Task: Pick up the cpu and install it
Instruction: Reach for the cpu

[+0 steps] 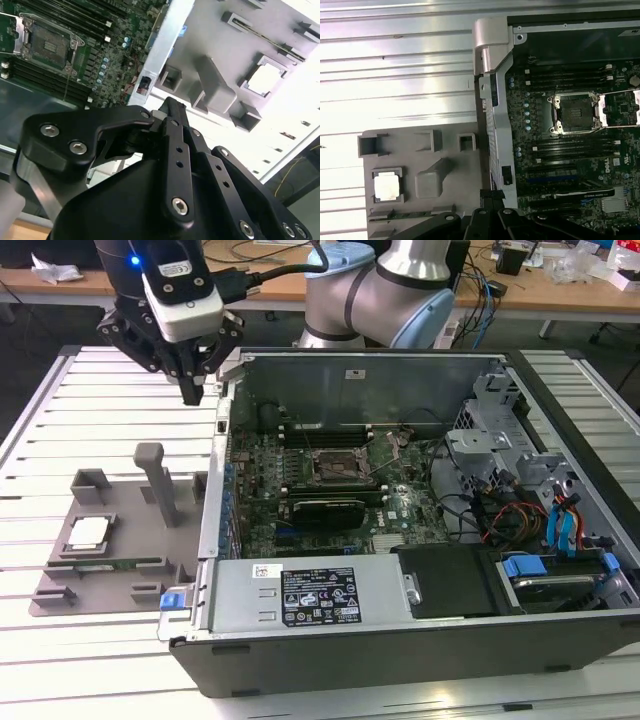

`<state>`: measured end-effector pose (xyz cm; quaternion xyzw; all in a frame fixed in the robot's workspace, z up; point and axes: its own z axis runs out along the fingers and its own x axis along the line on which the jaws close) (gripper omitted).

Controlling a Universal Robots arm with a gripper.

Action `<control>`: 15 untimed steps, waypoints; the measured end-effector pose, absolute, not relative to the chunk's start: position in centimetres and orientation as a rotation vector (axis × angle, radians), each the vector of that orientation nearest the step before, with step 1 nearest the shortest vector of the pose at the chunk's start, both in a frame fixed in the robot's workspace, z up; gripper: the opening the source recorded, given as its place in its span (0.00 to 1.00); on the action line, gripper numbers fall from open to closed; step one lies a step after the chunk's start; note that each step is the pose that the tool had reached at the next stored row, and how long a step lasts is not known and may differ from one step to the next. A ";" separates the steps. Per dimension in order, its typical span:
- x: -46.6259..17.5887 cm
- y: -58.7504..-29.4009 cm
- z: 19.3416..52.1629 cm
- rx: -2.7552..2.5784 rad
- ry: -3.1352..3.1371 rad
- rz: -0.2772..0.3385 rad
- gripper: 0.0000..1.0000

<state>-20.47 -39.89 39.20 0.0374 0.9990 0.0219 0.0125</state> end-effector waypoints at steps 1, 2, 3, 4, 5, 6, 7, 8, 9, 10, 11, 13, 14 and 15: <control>-20.7 -39.9 39.2 0.117 3.114 0.068 0.11; -21.0 -39.9 39.2 0.117 3.114 0.068 0.11; -21.3 -39.9 39.2 0.117 3.114 0.068 0.11; -21.5 -39.9 39.2 0.117 3.114 0.068 0.11; -21.9 -39.9 39.2 0.117 3.114 0.068 0.11; -22.1 -39.9 39.2 0.117 3.114 0.068 0.11; -22.3 -39.9 39.2 0.117 3.114 0.068 0.11; -22.7 -39.9 39.2 0.117 3.114 0.068 0.11; -23.0 -39.9 39.2 0.117 3.114 0.068 0.11; -23.2 -39.9 39.2 0.117 3.114 0.068 0.11; -23.4 -39.9 39.2 0.117 3.114 0.068 0.11; -23.9 -39.9 39.2 0.117 3.114 0.068 0.11; -24.1 -39.9 39.2 0.116 3.114 0.068 0.11; -24.4 -39.9 39.2 0.117 3.114 0.068 0.11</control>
